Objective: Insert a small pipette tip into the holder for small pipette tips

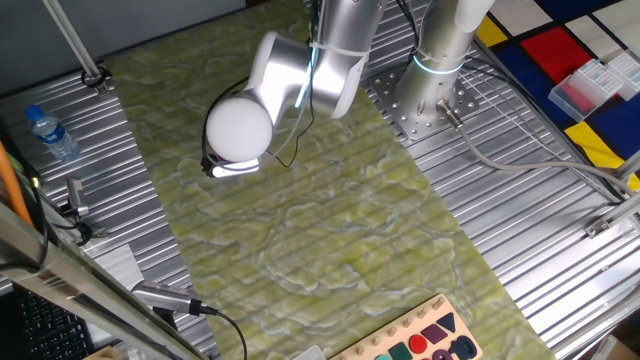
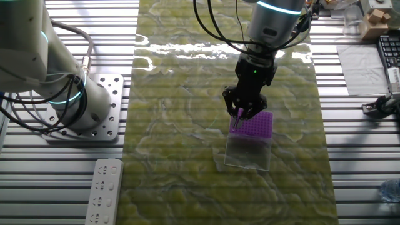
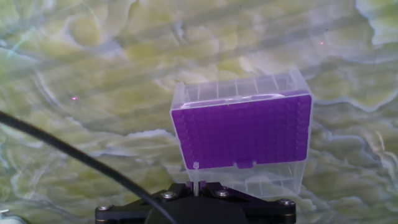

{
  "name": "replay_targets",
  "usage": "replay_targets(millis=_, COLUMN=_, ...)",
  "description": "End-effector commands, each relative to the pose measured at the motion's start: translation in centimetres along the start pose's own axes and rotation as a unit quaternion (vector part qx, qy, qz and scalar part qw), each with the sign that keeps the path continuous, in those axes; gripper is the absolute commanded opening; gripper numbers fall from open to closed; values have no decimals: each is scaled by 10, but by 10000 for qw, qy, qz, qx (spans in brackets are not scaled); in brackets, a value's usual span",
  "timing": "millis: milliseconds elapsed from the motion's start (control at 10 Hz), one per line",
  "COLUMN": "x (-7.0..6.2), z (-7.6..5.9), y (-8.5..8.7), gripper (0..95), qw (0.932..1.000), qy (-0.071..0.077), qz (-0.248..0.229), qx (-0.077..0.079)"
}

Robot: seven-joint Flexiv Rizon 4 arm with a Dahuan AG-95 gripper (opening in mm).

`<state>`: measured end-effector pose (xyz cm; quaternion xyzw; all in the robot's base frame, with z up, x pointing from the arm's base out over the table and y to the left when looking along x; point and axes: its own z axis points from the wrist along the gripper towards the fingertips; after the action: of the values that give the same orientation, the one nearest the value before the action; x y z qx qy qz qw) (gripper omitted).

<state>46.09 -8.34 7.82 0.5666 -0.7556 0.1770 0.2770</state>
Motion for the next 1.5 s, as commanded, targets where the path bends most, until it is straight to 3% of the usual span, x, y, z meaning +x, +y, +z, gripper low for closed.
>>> replay_targets(millis=100, x=0, z=0, y=0, gripper=0, qw=10000, qy=-4, qz=-17, qx=-4)
replay_targets(millis=1500, x=-9, z=5, y=3, gripper=0, qw=10000, qy=61, qz=-11, qx=12)
